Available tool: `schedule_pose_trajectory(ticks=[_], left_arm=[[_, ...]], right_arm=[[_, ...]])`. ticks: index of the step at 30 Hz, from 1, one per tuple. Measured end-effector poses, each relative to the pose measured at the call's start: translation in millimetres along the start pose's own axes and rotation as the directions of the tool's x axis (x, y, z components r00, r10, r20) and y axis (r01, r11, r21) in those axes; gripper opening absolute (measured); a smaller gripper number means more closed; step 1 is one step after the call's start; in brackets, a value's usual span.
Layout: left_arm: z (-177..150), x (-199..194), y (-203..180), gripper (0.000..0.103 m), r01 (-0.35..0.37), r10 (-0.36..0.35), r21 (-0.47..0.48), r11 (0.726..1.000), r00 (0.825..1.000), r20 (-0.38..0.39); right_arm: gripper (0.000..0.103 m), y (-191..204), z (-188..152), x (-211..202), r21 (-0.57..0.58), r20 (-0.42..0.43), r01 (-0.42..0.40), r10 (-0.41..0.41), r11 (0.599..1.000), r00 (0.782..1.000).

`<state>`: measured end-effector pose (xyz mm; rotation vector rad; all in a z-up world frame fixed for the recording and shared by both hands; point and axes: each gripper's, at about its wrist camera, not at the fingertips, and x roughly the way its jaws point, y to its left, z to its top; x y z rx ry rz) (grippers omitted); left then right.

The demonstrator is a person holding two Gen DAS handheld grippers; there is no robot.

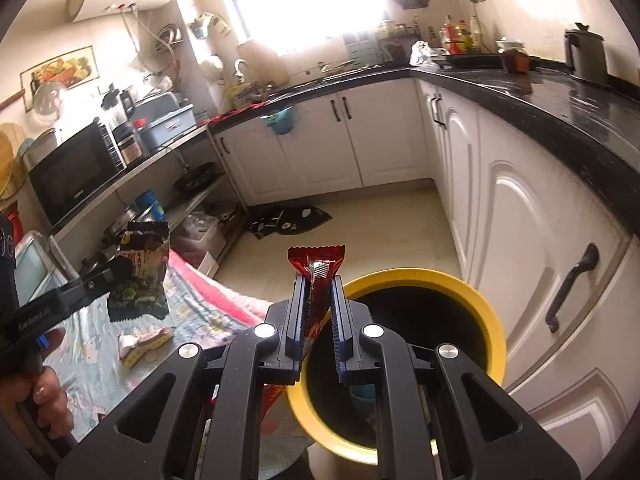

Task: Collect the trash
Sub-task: 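Carry the red wrapper with right tool while left tool carries the green packet over the bin, then open both tools to drop the red wrapper and green packet into the bin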

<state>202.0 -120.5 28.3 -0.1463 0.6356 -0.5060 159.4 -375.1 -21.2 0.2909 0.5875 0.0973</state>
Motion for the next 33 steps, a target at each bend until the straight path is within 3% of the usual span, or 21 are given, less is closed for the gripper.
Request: schedule_pose_trajectory(ticks=[17, 33], left_arm=[[-18, 55, -41, 0.001, 0.049, -0.044, 0.052, 0.997, 0.995, -0.089], [-42, 95, -49, 0.002, 0.062, -0.051, 0.057, 0.996, 0.982, -0.179]], right_arm=[[0.012, -57, -7, 7, 0.099, 0.003, 0.101, -0.102, 0.99, 0.995], [0.012, -68, -21, 35, 0.094, -0.07, 0.128, -0.121, 0.987, 0.99]])
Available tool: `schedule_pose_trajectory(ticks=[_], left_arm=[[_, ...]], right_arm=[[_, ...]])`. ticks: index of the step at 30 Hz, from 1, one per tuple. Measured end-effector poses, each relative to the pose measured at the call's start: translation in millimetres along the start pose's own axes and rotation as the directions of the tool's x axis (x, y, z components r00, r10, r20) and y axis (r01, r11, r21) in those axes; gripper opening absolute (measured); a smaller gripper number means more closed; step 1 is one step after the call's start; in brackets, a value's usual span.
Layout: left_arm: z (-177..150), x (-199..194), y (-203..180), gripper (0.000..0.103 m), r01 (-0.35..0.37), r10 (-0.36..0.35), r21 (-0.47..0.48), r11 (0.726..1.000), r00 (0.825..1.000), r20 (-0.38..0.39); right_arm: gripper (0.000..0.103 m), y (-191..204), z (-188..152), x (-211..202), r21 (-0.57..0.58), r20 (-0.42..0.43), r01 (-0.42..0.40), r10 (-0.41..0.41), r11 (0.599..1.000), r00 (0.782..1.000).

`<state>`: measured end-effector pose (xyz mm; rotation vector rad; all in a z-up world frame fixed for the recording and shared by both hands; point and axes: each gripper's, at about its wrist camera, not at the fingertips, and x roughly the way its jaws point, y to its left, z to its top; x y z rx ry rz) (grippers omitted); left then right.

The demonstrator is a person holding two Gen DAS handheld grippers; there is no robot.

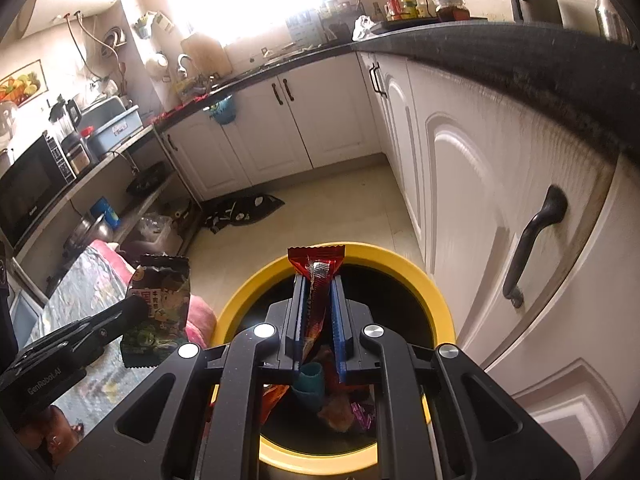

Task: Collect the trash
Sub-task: 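Open both tools to drop the red wrapper and green packet into the bin, then move both open tools back over the last snacks on the bed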

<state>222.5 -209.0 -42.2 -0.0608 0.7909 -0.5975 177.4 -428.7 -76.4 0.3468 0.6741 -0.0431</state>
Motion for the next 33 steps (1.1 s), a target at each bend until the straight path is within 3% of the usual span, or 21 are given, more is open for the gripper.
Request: schedule_pose_trajectory(ticks=[11, 16, 25, 29, 33], left_arm=[[-7, 25, 5, 0.003, -0.001, 0.0, -0.017, 1.0, 0.998, -0.06], [-11, 32, 11, 0.009, -0.009, 0.006, -0.033, 0.999, 0.997, -0.081], [-13, 16, 26, 0.056, -0.057, 0.054, -0.046, 0.997, 0.997, -0.055], [-12, -2, 35, 0.09, -0.097, 0.096, -0.046, 0.994, 0.995, -0.019], [-11, -26, 45, 0.092, -0.14, 0.141, -0.046, 0.989, 0.99, 0.021]], right_arm=[[0.016, -7, -16, 29, 0.019, -0.083, 0.013, -0.011, 1.0, 0.996], [0.024, -8, -16, 38, 0.031, -0.105, 0.013, -0.01, 0.999, 0.994], [0.049, -12, -16, 34, 0.057, -0.091, 0.012, -0.007, 0.998, 0.996], [0.055, -4, -14, 28, 0.042, -0.077, -0.005, 0.008, 0.999, 0.997], [0.061, 15, -11, 17, 0.006, -0.051, -0.036, 0.036, 0.999, 0.998]])
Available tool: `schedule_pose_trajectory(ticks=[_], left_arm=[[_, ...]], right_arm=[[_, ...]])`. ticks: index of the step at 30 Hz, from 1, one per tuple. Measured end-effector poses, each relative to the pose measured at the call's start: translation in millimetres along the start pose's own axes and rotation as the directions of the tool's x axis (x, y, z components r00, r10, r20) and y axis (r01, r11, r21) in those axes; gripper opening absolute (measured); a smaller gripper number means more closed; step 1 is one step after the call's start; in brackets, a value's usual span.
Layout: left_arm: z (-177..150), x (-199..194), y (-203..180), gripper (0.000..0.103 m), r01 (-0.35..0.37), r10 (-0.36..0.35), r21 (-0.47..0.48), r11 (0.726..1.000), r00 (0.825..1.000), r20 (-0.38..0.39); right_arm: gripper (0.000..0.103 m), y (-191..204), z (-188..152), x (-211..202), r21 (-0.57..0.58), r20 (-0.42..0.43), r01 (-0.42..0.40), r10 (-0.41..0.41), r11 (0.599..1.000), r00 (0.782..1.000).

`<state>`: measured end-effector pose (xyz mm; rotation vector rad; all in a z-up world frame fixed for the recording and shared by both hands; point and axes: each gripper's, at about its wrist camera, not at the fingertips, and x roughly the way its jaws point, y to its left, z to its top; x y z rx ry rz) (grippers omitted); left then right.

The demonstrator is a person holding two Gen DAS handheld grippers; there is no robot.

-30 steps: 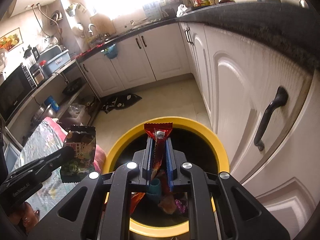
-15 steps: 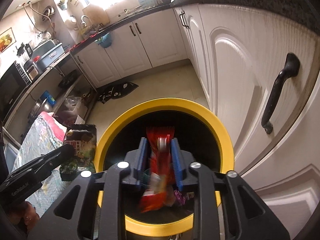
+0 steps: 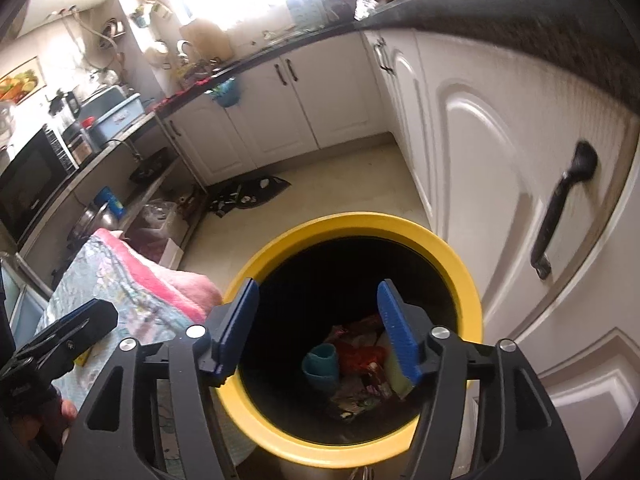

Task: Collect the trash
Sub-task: 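Move both open tools back over the last snacks on the bed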

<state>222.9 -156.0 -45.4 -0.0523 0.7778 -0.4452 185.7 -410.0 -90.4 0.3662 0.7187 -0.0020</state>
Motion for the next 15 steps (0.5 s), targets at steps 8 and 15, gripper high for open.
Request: schedule_pose_trajectory(ticks=[8, 15], left_arm=[[0, -47, 33, 0.092, -0.073, 0.075, -0.032, 0.997, 0.994, 0.075], [-4, -86, 61, 0.092, -0.117, 0.125, -0.067, 0.991, 0.984, 0.131]], right_arm=[[0.066, 41, 3, -23, -0.098, 0.037, -0.063, 0.067, 0.993, 0.997], [0.069, 85, 1, -40, -0.199, 0.042, -0.127, 0.138, 0.972, 0.99]])
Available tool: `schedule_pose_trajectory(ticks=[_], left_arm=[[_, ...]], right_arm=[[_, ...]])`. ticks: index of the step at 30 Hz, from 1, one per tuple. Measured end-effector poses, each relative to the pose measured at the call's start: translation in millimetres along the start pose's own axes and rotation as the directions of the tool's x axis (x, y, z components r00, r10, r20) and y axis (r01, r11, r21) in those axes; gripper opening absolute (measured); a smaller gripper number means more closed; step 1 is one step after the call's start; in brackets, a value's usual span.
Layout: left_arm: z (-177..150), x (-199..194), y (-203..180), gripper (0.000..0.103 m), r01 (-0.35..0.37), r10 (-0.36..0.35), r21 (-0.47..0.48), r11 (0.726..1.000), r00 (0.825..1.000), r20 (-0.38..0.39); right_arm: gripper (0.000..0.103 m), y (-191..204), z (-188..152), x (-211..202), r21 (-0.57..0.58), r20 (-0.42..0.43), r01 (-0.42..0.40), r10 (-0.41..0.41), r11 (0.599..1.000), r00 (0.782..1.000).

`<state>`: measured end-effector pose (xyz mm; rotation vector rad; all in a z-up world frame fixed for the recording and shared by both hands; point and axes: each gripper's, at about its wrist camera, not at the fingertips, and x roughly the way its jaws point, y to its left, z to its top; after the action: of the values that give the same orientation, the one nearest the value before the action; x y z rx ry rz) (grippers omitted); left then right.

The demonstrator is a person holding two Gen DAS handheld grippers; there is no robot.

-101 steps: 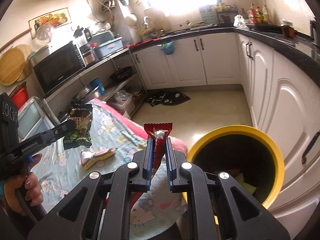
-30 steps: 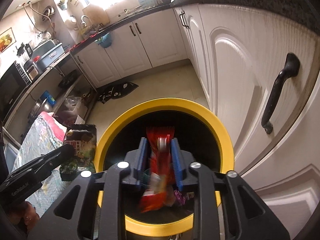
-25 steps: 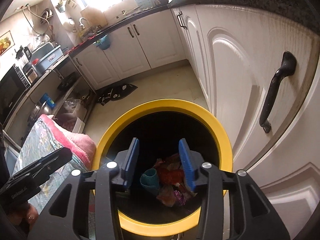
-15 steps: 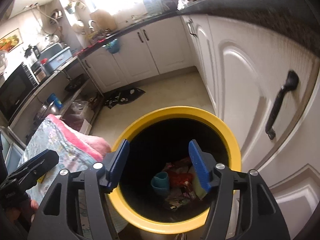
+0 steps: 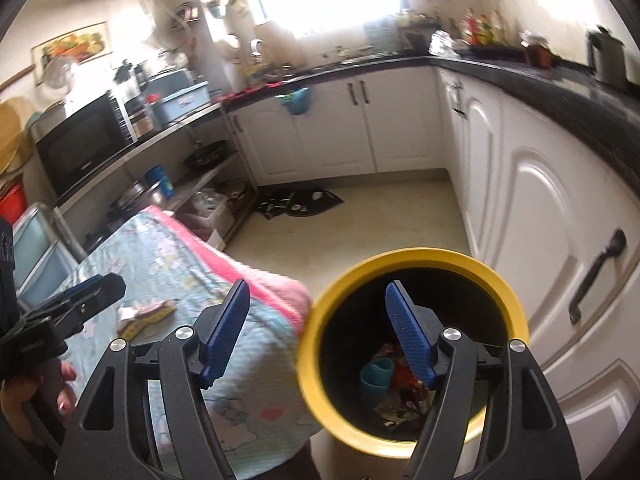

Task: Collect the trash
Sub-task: 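Move both open tools back over the last snacks on the bed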

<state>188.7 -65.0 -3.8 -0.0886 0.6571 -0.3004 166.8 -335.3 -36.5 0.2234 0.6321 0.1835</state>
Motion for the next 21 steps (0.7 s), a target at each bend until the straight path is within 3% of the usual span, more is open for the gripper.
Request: schedule_pose_trajectory(ticks=[10, 21], left_arm=[[-7, -38, 44, 0.092, -0.053, 0.055, -0.048, 0.997, 0.998, 0.042], [-27, -61, 81, 0.092, -0.111, 0.113, -0.074, 0.991, 0.993, 0.027]], right_arm=[[0.072, 55, 3, -3, -0.115, -0.006, -0.075, 0.075, 0.991, 0.997], [0.074, 101, 6, 9, -0.231, -0.043, -0.128, 0.121, 0.965, 0.992]])
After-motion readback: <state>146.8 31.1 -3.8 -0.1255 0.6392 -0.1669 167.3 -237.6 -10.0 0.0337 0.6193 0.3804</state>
